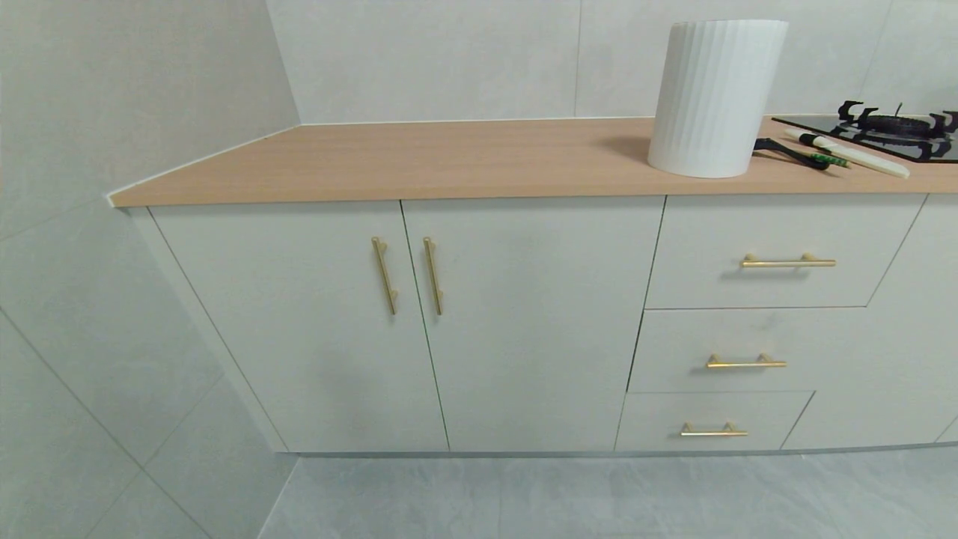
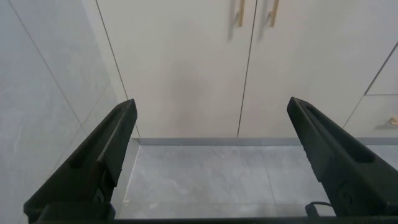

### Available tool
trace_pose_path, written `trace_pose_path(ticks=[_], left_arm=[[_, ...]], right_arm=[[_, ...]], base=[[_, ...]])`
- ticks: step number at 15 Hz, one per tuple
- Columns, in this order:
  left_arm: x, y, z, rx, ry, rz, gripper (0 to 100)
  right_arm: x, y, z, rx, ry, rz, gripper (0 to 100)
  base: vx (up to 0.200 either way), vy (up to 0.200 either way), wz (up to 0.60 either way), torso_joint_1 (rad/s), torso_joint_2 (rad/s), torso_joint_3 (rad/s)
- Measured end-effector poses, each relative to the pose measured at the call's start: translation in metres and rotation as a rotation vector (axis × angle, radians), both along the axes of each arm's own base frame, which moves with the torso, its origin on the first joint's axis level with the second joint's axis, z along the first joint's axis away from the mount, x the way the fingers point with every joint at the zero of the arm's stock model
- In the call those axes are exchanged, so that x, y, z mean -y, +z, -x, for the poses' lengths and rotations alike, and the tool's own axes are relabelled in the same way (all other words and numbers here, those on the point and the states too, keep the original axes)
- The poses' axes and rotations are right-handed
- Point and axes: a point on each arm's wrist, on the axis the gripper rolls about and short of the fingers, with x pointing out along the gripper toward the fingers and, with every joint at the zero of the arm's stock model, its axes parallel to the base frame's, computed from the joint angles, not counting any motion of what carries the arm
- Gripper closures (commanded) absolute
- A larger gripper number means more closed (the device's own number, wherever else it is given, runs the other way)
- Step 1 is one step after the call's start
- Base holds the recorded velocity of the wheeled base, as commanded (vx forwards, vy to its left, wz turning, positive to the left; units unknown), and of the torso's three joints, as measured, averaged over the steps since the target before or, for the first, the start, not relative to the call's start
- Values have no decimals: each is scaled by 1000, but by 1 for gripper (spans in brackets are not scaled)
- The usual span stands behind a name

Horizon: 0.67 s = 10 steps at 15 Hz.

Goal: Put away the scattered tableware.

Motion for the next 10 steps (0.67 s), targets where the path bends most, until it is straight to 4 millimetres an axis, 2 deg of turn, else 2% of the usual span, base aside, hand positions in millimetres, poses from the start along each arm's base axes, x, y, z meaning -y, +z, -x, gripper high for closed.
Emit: trace_pose_path(ticks=[10], left_arm=[[0, 0, 0, 0, 1, 3, 0]], right_arm=[[0, 0, 0, 0, -1, -5, 0]], base=[[0, -200, 0, 2, 4, 4]])
